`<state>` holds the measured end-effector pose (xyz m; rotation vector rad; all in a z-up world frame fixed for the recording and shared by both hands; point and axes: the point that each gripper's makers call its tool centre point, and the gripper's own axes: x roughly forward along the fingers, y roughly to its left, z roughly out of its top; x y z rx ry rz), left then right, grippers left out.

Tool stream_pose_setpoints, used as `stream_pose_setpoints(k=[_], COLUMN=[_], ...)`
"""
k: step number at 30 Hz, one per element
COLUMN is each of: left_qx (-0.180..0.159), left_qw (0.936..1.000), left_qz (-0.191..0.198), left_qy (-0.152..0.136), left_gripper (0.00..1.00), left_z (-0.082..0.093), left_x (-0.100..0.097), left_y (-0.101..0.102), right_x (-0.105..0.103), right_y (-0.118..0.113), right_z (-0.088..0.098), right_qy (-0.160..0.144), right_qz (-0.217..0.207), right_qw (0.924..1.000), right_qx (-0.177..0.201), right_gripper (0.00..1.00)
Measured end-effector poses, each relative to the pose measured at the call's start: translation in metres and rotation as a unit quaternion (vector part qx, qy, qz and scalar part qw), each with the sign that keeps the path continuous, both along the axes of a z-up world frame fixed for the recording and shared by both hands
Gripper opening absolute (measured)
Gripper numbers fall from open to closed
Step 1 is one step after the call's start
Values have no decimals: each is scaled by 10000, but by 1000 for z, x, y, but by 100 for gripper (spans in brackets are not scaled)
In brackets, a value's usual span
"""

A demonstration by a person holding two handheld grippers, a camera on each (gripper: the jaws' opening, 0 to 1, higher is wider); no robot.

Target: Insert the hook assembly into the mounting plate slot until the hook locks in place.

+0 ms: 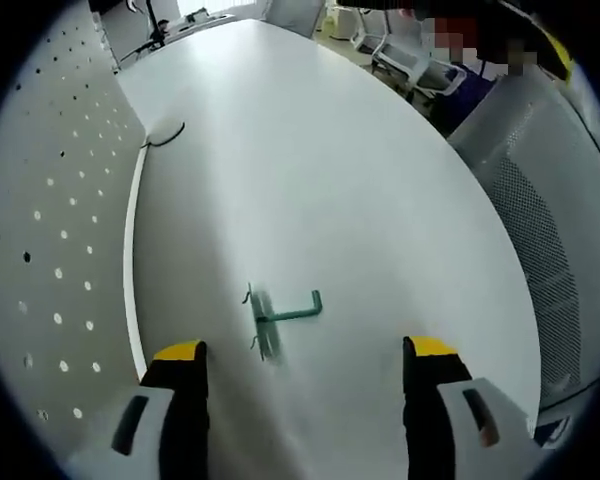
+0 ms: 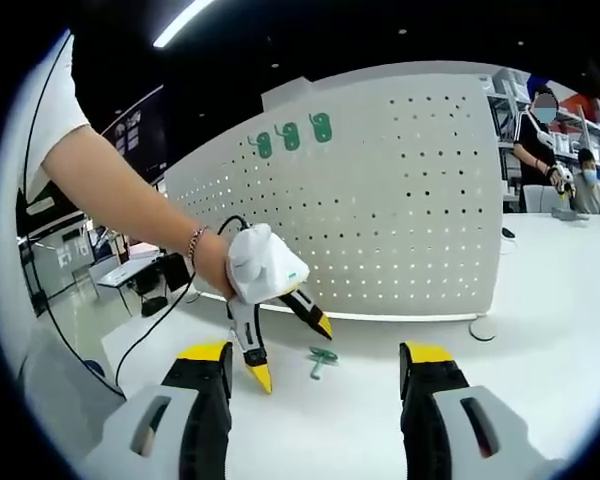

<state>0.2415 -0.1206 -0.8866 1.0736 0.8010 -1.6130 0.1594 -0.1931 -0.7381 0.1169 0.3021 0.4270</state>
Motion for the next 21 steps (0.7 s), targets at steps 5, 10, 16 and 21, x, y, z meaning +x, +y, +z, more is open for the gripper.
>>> stream_pose_setpoints(k=[5, 10, 16, 21], left_qx=[-287, -407, -570, -621], left_qw=[9987, 9974, 9955, 9939], left_qz=[406, 591, 756, 906], left_qy=[65, 59, 43, 55], left_gripper=[63, 45, 33, 28], left_z=[2, 4, 6, 5], left_x=[9, 13, 12, 17], left_y=[-6, -6, -7, -8], right_x=[0, 0, 1, 1], right_y=[1, 1, 1, 2], right_z=[0, 0, 1, 0], right_qy=[0, 7, 4, 17], right_qz=[13, 26, 8, 19], right_qw=[10000, 10000, 9999, 9999], right_qx=[26, 26, 110, 123], right_gripper=[66, 66, 67, 67])
